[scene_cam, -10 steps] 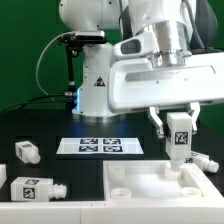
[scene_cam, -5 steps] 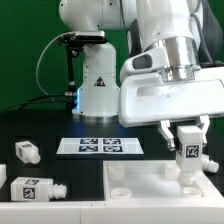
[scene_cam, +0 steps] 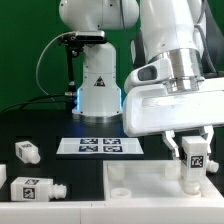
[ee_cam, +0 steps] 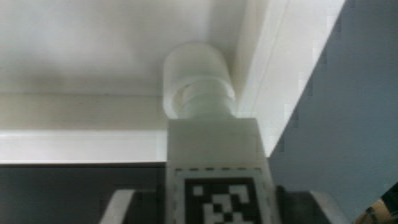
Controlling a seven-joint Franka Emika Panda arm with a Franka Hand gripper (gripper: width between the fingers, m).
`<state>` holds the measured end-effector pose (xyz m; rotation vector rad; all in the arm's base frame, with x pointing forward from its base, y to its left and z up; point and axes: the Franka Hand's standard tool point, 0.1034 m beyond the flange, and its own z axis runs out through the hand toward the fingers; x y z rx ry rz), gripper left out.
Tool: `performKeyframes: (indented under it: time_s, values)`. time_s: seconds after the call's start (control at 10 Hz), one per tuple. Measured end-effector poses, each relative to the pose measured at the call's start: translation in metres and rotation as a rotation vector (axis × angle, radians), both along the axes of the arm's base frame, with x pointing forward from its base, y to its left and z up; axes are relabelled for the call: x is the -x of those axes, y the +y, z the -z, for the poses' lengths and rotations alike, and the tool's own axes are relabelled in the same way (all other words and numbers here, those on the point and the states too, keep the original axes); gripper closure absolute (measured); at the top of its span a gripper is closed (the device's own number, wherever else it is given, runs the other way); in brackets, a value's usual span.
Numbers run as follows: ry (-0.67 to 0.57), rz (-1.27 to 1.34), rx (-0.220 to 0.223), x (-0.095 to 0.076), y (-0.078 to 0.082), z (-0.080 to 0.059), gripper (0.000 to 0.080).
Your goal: Assemble one leg
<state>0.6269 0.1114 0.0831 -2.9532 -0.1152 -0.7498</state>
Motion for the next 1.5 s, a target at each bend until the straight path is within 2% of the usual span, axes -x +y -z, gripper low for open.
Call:
performKeyframes:
  time_s: [0.5, 1.0, 1.1, 1.2, 1.3, 1.5]
  values:
    - [0.013, 0.001, 0.004, 0.005, -0.001, 0.016, 0.0515]
    - [-0.027, 0.008, 0.006, 0.003, 0.000, 0.016, 0.0514]
    - [0.009, 0.004, 0.005, 0.004, -0.001, 0.016, 0.0349]
    - [0.076, 0.000, -0.002, 0.002, -0.003, 0.000, 0.0199]
    - [0.109, -0.002, -0.006, 0.000, -0.005, -0.015, 0.0164]
    - [0.287, -0.012, -0.022, -0.001, 0.002, -0.018, 0.0152]
